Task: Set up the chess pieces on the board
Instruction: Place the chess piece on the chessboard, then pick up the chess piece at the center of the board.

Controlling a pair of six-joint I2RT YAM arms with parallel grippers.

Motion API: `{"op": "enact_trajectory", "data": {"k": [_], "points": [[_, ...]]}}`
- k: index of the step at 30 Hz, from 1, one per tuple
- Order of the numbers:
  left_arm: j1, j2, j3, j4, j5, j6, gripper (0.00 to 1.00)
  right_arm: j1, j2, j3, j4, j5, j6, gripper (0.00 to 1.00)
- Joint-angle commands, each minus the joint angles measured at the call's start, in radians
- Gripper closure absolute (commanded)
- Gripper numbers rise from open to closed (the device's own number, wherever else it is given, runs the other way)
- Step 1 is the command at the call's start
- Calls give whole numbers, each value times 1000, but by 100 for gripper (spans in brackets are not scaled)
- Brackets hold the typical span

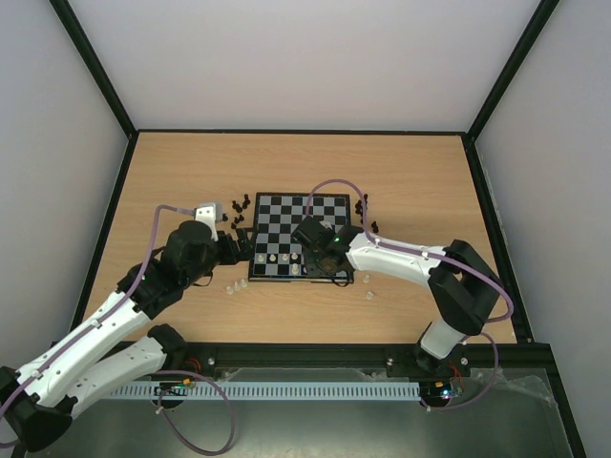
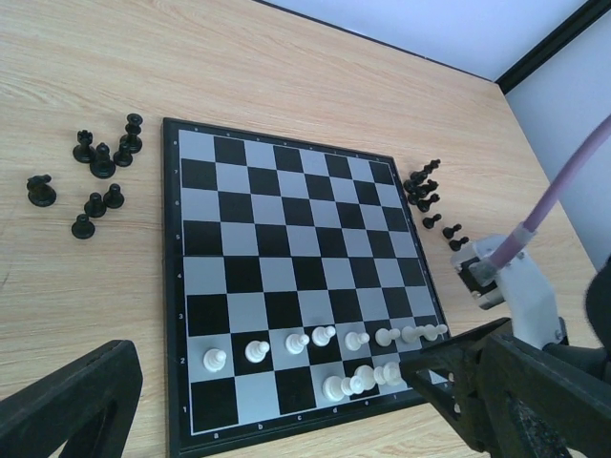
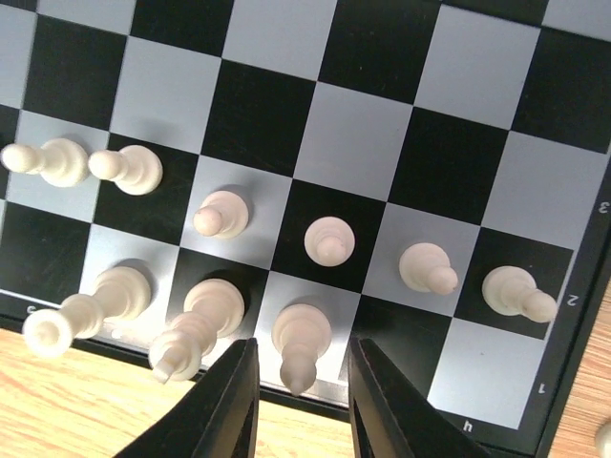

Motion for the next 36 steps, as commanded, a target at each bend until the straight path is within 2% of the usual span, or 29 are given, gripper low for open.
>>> {"op": "enact_trajectory", "data": {"k": [1, 4, 7, 16, 22, 31, 36], "points": [[5, 16, -5, -12, -14, -7, 1, 4, -69, 3, -65, 17, -1, 69], [5, 37, 4, -41, -22, -8, 0, 4, -118, -1, -84, 39, 0, 57], [5, 65, 13, -84, -19, -9, 0, 4, -179, -7, -109, 63, 0, 51], [-26, 202, 46, -171, 8, -10, 1, 2, -330, -63, -125, 79, -1, 49], [-61, 278, 59, -203, 30, -36, 20, 1, -400, -117, -116, 63, -36, 49], [-161, 425, 84, -287, -19, -83, 59, -5, -478, -171, -107, 38, -72, 49], [-189, 449, 63, -315, -31, -117, 65, -11, -518, -201, -98, 19, -84, 49]]}}
